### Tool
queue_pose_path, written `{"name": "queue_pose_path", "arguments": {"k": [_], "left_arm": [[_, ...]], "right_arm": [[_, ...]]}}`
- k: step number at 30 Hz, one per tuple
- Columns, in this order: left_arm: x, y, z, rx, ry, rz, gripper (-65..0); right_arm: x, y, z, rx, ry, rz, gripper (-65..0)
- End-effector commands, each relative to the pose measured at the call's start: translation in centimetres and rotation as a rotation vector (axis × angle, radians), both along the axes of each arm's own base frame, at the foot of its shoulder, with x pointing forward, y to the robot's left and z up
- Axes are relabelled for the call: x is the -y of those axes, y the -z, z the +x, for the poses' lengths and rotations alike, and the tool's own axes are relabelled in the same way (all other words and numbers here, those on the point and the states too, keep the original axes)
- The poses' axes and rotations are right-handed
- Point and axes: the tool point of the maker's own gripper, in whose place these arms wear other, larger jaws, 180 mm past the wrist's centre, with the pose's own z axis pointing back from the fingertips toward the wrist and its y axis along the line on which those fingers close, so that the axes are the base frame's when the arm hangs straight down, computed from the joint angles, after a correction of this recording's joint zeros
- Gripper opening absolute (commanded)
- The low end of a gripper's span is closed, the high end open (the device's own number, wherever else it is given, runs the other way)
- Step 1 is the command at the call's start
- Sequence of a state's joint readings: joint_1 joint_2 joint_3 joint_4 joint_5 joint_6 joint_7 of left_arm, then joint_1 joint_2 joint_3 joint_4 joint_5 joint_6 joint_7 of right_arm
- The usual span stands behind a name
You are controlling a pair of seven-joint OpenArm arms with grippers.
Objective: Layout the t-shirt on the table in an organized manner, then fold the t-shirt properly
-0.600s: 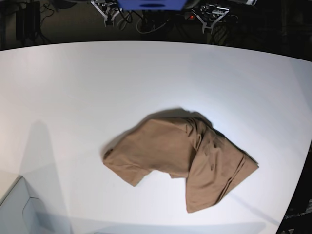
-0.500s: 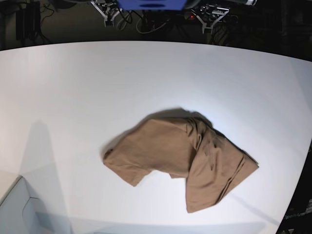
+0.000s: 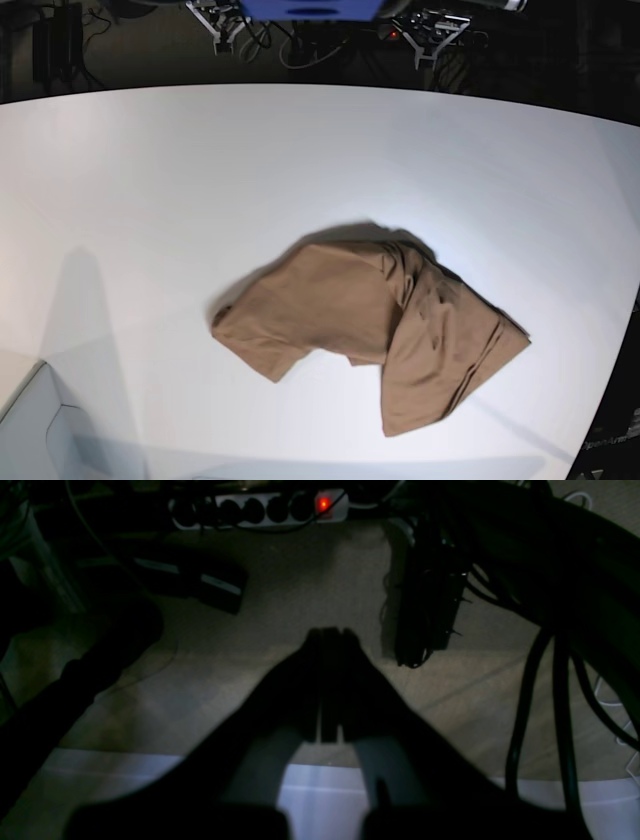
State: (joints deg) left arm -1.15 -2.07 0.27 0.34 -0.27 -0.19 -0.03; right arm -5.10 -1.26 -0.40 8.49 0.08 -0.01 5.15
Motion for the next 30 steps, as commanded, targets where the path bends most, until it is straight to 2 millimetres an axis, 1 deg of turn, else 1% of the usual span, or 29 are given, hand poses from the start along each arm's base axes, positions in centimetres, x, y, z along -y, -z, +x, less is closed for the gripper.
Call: {"name": "queue_pose_path", "arguments": {"k": [1, 6, 7, 8, 9, 11, 14, 15, 21, 24, 26, 28, 29, 30], "left_arm": [[-0.1, 0.0, -0.1, 0.000, 0.006, 0.003, -64.9], [-0.2, 0.0, -0.2, -0.001, 0.006, 0.004, -64.9], [-0.8, 0.0, -0.6, -0.008, 0.005, 0.013, -64.9], [-1.2, 0.0, -1.4, -0.020, 0.003, 0.019, -64.9], [-1.3, 0.0, -1.7, -0.020, 0.001, 0.020, -64.9], [-1.4, -0.1, -1.0, 0.014, 0.009, 0.020, -64.9], [-1.4, -0.3, -1.1, 0.036, 0.015, 0.020, -64.9], [-1.4, -0.3, -0.8, 0.046, 0.015, 0.021, -64.9], [-1.5, -0.3, -1.1, 0.040, 0.014, 0.024, -64.9], [-1.5, -0.3, -1.2, 0.038, 0.012, 0.024, -64.9], [-1.5, -0.3, -1.2, 0.038, 0.012, 0.024, -64.9], [-1.6, -0.3, -1.3, 0.037, 0.008, 0.025, -64.9], [-1.6, -0.3, -1.4, 0.035, 0.007, 0.024, -64.9], [-2.1, -0.4, -1.8, 0.029, 0.006, 0.028, -64.9]], "right_arm": [[-0.2, 0.0, -0.1, 0.001, 0.005, 0.010, -65.0], [-0.2, 0.0, 0.0, 0.002, 0.005, 0.010, -65.0], [-0.2, 0.0, -0.1, 0.001, 0.005, 0.010, -65.0], [-0.2, 0.0, -0.1, 0.001, 0.005, 0.010, -65.0], [-0.2, 0.0, -0.1, 0.001, 0.005, 0.010, -65.0], [-0.2, 0.0, -0.1, 0.001, 0.005, 0.010, -65.0], [-0.2, 0.0, -0.1, 0.001, 0.005, 0.010, -65.0], [-0.2, 0.0, -0.1, 0.001, 0.005, 0.010, -65.0], [-0.2, 0.0, -0.1, 0.001, 0.005, 0.010, -65.0], [-0.2, 0.0, -0.9, -0.010, 0.005, 0.010, -65.0], [-0.2, -0.1, -0.6, 0.002, 0.006, 0.010, -65.0], [-0.1, -0.3, -1.2, 0.010, 0.006, 0.008, -65.0], [0.0, -0.4, -1.1, 0.027, 0.007, 0.006, -65.0], [0.0, -0.6, -1.6, 0.035, 0.008, 0.005, -65.0]]}}
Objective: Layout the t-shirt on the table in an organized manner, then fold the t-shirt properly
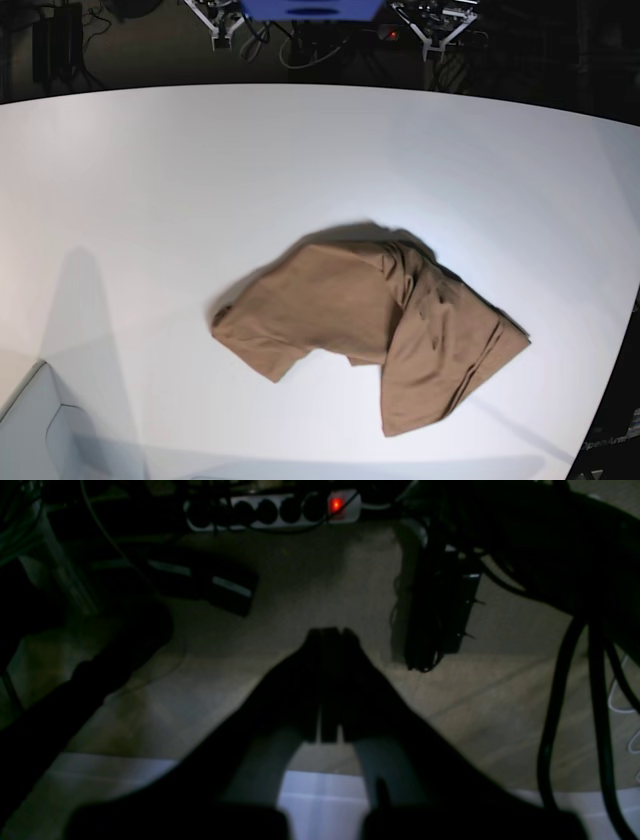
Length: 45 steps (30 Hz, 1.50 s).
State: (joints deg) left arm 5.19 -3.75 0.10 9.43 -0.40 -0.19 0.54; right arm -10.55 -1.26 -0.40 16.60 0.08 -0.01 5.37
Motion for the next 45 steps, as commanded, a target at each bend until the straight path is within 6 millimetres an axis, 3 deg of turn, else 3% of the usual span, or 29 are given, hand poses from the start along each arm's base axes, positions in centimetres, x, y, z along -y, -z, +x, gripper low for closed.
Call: {"name": "queue_pose_path", "arguments": {"k": [1, 7, 10, 12, 14, 19, 23, 30, 34, 39, 45], "left_arm": [[-1.2, -0.1, -1.3, -0.016, 0.002, 0.019, -64.9], [-1.9, -0.8, -5.0, -0.025, 0.014, 0.024, -64.9], [-3.8, -2.4, -6.1, 0.034, 0.024, 0.043, -64.9], [-3.8, -3.9, -5.5, 0.105, -0.010, 0.028, -64.9], [-5.1, -6.0, -4.8, 0.168, -0.025, 0.027, -64.9], [-5.8, -12.0, -0.7, 0.306, -0.041, -0.030, -64.9], [-5.7, -17.4, 3.0, 0.452, -0.034, -0.084, -64.9], [-7.1, -25.7, 8.1, 0.703, -0.099, -0.047, -64.9], [-7.2, -29.0, 10.5, 0.820, -0.125, -0.034, -64.9], [-6.3, -32.4, 13.6, 0.943, -0.109, -0.055, -64.9], [-5.0, -33.9, 17.5, 1.034, -0.107, -0.098, -64.5]], "right_arm": [[-0.1, -0.2, -1.1, -0.002, 0.005, 0.009, -65.0], [1.1, -2.4, -3.1, 0.066, -0.002, -0.013, -65.0], [2.7, -4.4, -3.8, 0.115, -0.016, -0.038, -65.0], [3.2, -5.9, -4.0, 0.153, -0.024, -0.049, -65.0], [4.1, -7.8, -3.6, 0.205, -0.041, -0.064, -65.0], [5.2, -14.0, -1.0, 0.368, -0.090, -0.084, -65.0], [4.9, -19.8, 2.5, 0.522, -0.126, -0.083, -65.0], [3.6, -27.3, 8.3, 0.685, -0.138, -0.072, -65.0], [2.7, -29.6, 11.5, 0.786, -0.137, -0.058, -65.0], [1.3, -30.7, 14.6, 0.873, -0.138, -0.024, -65.0], [-0.7, -31.8, 18.6, 0.954, -0.147, 0.020, -64.5]]}}
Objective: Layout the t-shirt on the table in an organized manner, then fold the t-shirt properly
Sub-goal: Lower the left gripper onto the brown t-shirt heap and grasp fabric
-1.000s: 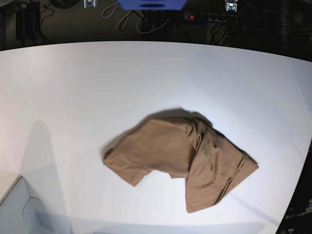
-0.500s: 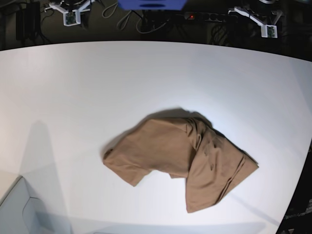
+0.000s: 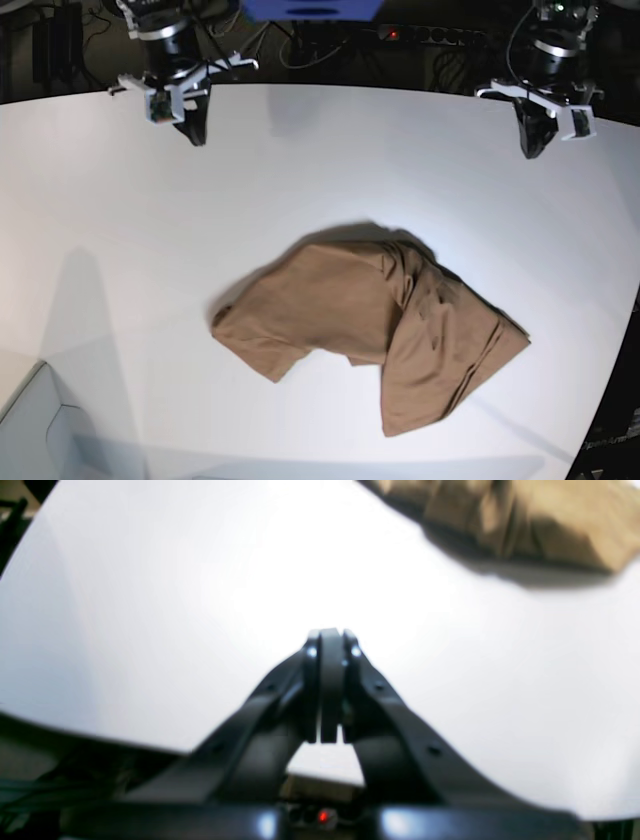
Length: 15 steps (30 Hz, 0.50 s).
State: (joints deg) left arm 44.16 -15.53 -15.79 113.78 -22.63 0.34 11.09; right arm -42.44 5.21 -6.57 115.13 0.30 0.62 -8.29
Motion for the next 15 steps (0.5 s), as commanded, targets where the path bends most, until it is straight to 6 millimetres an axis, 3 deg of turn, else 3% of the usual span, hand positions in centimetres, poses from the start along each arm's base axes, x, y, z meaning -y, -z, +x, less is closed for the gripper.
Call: {"name": "queue_pose_path", "arguments": {"k": [1, 5, 10, 12, 15], "left_arm": [[0.4, -1.1, 0.9, 0.036, 0.016, -0.002, -64.5], [1.5, -1.8, 3.9, 0.067, 0.001, -0.051, -64.5], [2.5, -3.7, 7.8, 0.133, -0.013, -0.103, -62.7], [3.0, -4.5, 9.6, 0.141, -0.007, -0.126, -54.6], [3.9, -6.0, 12.1, 0.163, 0.007, -0.156, -34.1]], "right_arm": [[-0.4, -0.8, 0.8, 0.026, -0.011, 0.008, -62.4], [-1.5, -0.2, 2.8, -0.040, -0.037, 0.007, -50.0], [-2.0, 0.4, 3.0, -0.086, -0.053, 0.004, -36.9], [-2.0, 0.4, 3.0, -0.086, -0.053, 0.004, -33.9], [-2.0, 0.5, 2.8, -0.092, -0.053, 0.004, -32.5]]}}
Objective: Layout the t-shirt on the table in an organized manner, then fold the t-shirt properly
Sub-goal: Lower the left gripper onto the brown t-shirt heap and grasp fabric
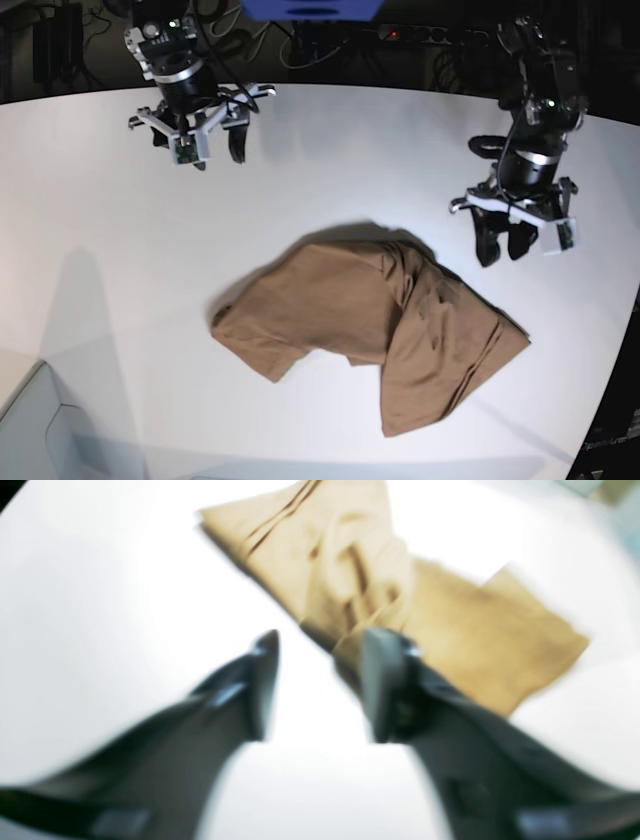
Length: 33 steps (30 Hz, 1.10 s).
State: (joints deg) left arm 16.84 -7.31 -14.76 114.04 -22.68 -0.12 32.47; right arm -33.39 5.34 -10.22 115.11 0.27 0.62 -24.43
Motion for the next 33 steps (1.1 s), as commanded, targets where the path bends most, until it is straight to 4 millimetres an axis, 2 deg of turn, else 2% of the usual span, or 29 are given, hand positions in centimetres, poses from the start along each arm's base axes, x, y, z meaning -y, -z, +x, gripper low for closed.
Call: {"name": "queue_pose_path", "arguments": {"k": [1, 2, 3, 7, 9, 12, 15, 17, 21, 25, 33], "left_arm": [[0.0, -1.9, 1.2, 0.066, 0.000, 0.003, -29.0], [0.5, -2.9, 2.3, 0.091, 0.011, 0.001, -25.7], [1.4, -3.8, 3.3, 0.112, 0.038, -0.005, -25.2], [4.2, -5.0, 7.0, 0.124, 0.120, -0.016, -29.0], [4.9, -4.4, 9.0, 0.088, 0.137, -0.012, -31.1], [6.2, -2.4, 11.7, 0.018, 0.151, 0.042, -31.4], [6.7, -0.1, 13.5, -0.051, 0.157, 0.123, -31.3], [8.5, 0.9, 14.7, -0.083, 0.190, 0.140, -31.3], [10.4, 2.7, 16.3, -0.146, 0.226, 0.187, -31.3], [11.1, 4.8, 17.0, -0.212, 0.230, 0.251, -31.3], [10.6, 5.4, 17.3, -0.231, 0.213, 0.384, -31.3]], "right_arm": [[-0.2, -0.8, 0.2, 0.032, -0.004, 0.008, -32.5], [-0.2, -0.8, 0.1, 0.029, -0.004, 0.008, -32.5], [-0.2, -0.7, 0.1, 0.028, -0.004, 0.008, -32.5], [-0.2, -0.6, -0.1, 0.020, -0.004, 0.007, -32.5], [-0.2, -0.4, -0.3, 0.014, -0.004, 0.007, -32.5], [-0.1, -0.4, -0.4, 0.013, -0.003, 0.006, -32.5], [-0.1, -0.3, -0.6, 0.007, -0.001, 0.006, -32.5], [-0.1, -0.3, -0.6, 0.007, -0.001, 0.006, -32.5], [-0.1, -0.3, -0.5, 0.008, -0.001, 0.006, -32.5], [-0.1, -0.4, -0.5, 0.010, -0.001, 0.006, -32.5], [-0.1, -0.5, -0.2, 0.016, -0.001, 0.006, -32.5]]}}
